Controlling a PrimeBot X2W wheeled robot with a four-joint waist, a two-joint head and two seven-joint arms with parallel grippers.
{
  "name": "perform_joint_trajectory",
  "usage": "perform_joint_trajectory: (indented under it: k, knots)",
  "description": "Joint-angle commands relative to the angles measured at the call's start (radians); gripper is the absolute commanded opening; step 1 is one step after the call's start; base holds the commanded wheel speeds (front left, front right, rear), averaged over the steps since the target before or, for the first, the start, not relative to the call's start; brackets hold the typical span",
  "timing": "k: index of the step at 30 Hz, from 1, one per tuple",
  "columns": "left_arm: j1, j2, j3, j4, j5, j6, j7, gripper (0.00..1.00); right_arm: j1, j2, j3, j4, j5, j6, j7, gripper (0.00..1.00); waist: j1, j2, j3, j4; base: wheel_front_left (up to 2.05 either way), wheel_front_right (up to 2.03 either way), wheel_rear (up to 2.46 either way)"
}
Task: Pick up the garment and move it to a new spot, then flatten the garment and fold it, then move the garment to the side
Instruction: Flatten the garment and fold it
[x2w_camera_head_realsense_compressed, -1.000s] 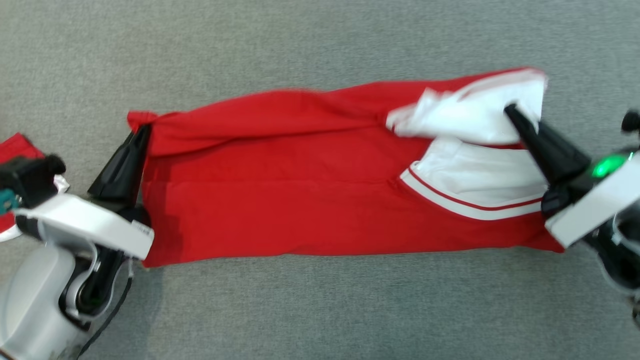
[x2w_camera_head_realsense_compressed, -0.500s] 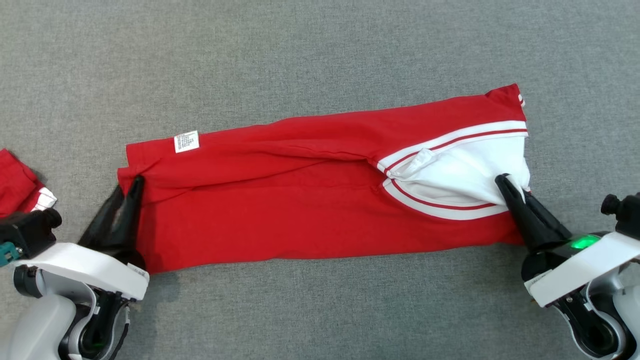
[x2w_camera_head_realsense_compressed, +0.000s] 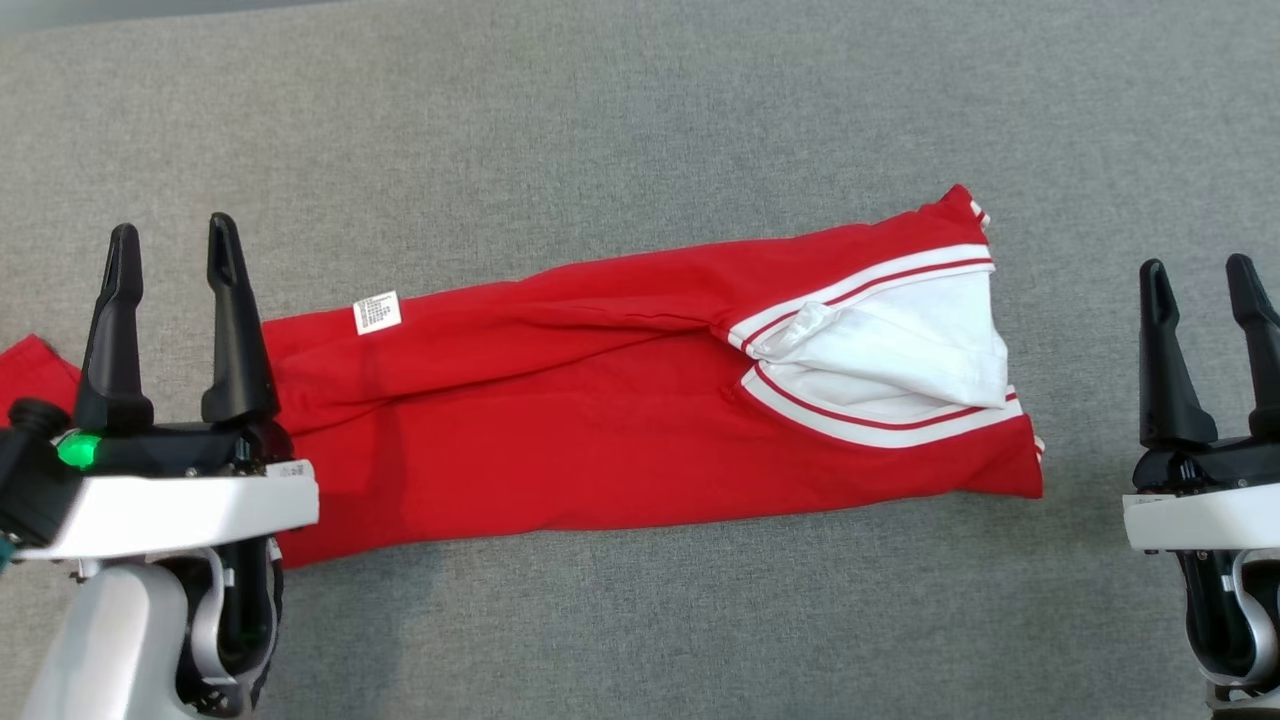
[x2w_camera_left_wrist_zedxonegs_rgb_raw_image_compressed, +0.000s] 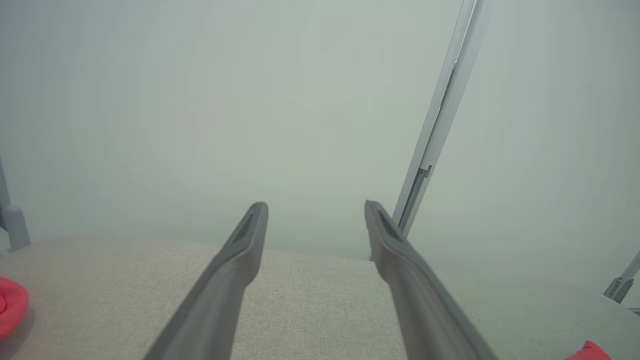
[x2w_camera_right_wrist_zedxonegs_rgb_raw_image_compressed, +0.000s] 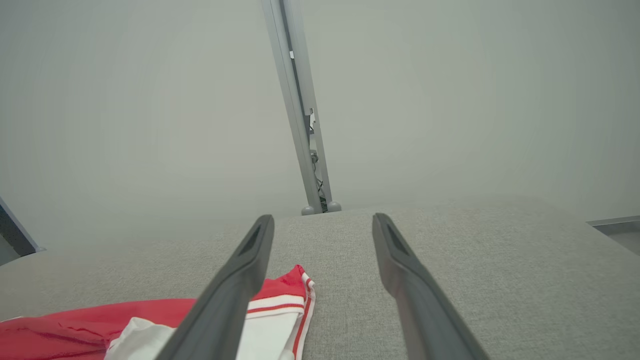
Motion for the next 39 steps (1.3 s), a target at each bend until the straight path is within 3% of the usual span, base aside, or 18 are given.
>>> perform_joint_trajectory:
  k: [1, 5, 11, 29, 39]
  knots:
    - [0.019, -0.011, 0.012, -0.013, 0.034, -0.003, -0.003, 1.00, 0.000, 0.007, -0.009, -0.004, -0.020, 0.000, -0.007, 1.00, 0.0000, 0.0000, -0.014, -0.001, 0.00, 0.00, 0.00]
    - [0.067, -0.035, 0.032, -0.015, 0.147, -0.020, -0.003, 1.00, 0.022, 0.029, -0.027, 0.003, -0.089, 0.000, 0.010, 1.00, 0.0000, 0.0000, -0.046, 0.005, 0.00, 0.00, 0.00]
    - [0.130, -0.042, 0.012, 0.055, 0.228, -0.030, -0.003, 1.00, 0.061, 0.053, -0.033, 0.025, -0.131, 0.000, 0.025, 1.00, 0.0000, 0.0000, -0.078, 0.024, 0.00, 0.00, 0.00]
    - [0.098, -0.076, 0.020, 0.113, 0.272, -0.072, -0.003, 1.00, 0.062, 0.037, -0.050, 0.014, -0.136, 0.000, 0.068, 1.00, 0.0000, 0.0000, -0.083, 0.072, 0.00, 0.00, 0.00]
    - [0.068, -0.107, 0.007, 0.106, 0.283, -0.092, -0.003, 1.00, 0.009, -0.001, -0.026, 0.164, -0.129, 0.000, 0.091, 1.00, 0.0000, 0.0000, -0.043, 0.123, 0.00, 0.00, 0.00]
